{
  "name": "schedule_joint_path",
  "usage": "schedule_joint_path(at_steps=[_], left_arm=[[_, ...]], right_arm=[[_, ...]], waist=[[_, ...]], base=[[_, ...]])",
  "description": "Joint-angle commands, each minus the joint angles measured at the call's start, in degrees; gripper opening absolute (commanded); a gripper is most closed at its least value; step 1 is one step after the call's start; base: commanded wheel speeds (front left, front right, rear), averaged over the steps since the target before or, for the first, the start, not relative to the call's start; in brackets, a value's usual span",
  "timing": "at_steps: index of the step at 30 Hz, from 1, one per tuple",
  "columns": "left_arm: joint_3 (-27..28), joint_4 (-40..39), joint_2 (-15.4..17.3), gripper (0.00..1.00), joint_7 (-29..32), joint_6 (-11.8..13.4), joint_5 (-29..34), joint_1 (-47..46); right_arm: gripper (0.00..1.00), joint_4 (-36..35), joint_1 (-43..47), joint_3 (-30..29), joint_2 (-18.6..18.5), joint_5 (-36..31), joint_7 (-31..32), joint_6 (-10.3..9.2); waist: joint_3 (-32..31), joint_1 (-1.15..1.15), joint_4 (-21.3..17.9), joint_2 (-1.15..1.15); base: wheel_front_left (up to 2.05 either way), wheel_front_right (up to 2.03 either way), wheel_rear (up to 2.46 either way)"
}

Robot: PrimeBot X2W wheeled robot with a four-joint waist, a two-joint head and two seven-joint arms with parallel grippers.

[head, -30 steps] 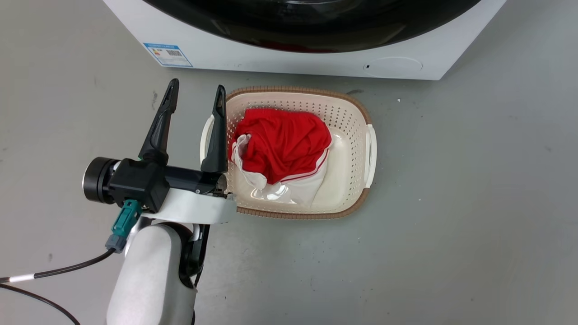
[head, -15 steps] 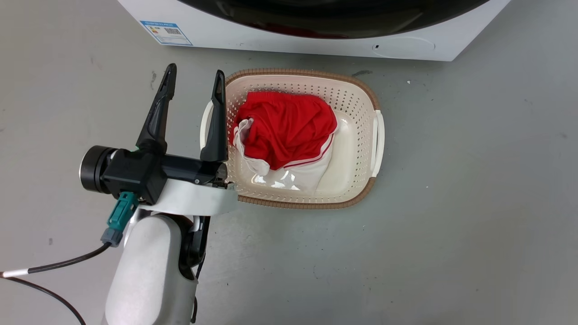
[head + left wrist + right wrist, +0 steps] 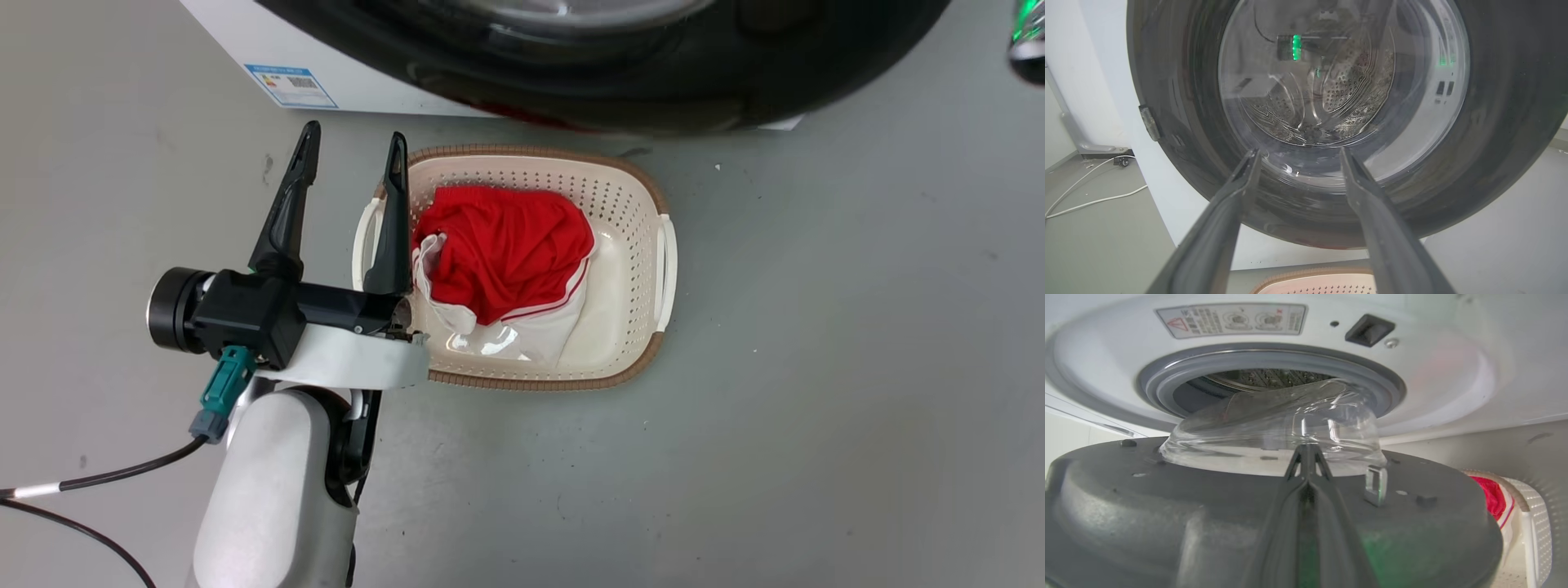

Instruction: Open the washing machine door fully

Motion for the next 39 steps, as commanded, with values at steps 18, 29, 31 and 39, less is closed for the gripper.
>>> schedule_joint_path(at_steps=[18, 29, 31, 39], left_arm=[[-0.21, 2.71, -0.04, 1.0, -0.14, -0.11, 0.02, 4.89], [-0.45, 5.1, -0.04, 1.0, -0.14, -0.4, -0.03, 9.34], [-0.43, 5.42, -0.04, 1.0, -0.14, -0.4, -0.05, 10.01], [-0.79, 6.35, -0.04, 1.0, -0.14, -0.44, -0.28, 12.09]], right_arm=[[0.0, -7.7, 15.7, 1.4, 4.13, 4.89, 11.07, 0.14], [0.0, -13.05, 28.52, 3.65, 8.55, 6.67, 14.02, 0.09], [0.0, -14.04, 30.49, 4.08, 9.34, 6.95, 14.36, 0.09], [0.0, -17.6, 36.91, 5.62, 12.48, 7.9, 14.93, 0.09]], waist=[[-8.37, 0.0, -1.08, 0.0], [-16.04, 0.0, -0.92, 0.0], [-17.21, 0.0, -0.9, 0.0], [-20.34, 0.0, -0.9, 0.0]], base=[[0.0, 0.0, 0.0], [0.0, 0.0, 0.0], [0.0, 0.0, 0.0], [0.0, 0.0, 0.0]])
